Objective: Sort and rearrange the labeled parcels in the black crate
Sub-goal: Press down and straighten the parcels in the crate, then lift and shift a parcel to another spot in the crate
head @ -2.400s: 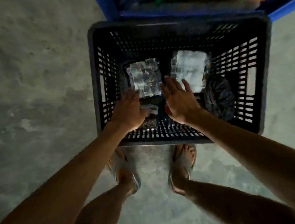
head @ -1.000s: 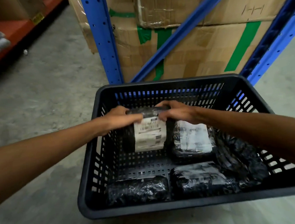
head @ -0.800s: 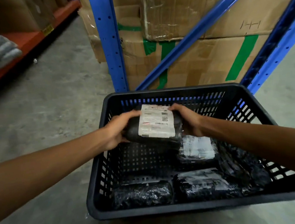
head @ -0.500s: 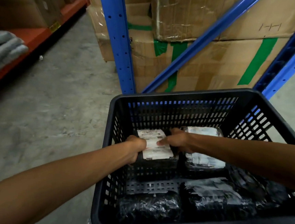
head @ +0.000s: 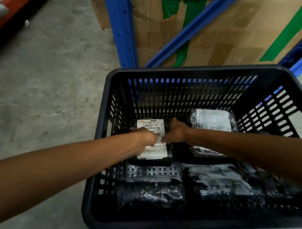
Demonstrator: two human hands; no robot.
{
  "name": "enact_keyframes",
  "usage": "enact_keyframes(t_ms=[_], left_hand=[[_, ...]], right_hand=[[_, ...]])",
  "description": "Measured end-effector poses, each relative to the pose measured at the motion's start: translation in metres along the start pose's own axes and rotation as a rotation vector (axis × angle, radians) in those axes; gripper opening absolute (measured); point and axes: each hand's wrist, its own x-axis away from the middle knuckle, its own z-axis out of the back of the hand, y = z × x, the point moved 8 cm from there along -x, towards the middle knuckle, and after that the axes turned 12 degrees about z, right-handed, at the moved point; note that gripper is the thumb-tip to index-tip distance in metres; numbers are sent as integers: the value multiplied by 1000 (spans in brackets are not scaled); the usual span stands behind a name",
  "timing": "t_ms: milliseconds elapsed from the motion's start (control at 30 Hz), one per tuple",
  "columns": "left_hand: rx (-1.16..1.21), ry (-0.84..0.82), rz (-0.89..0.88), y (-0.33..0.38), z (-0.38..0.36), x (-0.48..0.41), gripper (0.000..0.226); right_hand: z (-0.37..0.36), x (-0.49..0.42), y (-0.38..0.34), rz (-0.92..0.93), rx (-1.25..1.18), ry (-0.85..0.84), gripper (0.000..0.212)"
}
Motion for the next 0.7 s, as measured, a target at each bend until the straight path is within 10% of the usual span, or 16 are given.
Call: enact_keyframes(t_ms=[133,367,533,700], left_hand=[[-98,-292,-95,-26,-9,40,70],[-799,-363,-314,-53,-22,110,47],[-1060,-242,-315,-60,-32,107,44],[-635,-256,-256,-52,-12,95,44]], right_hand=[[3,42,-5,115,-201,16,46],[-57,144,-30,362,-61,-586,69],[-66,153,-31,489,14,-466,59],[-41,130,-20,452,-210,-220,47]])
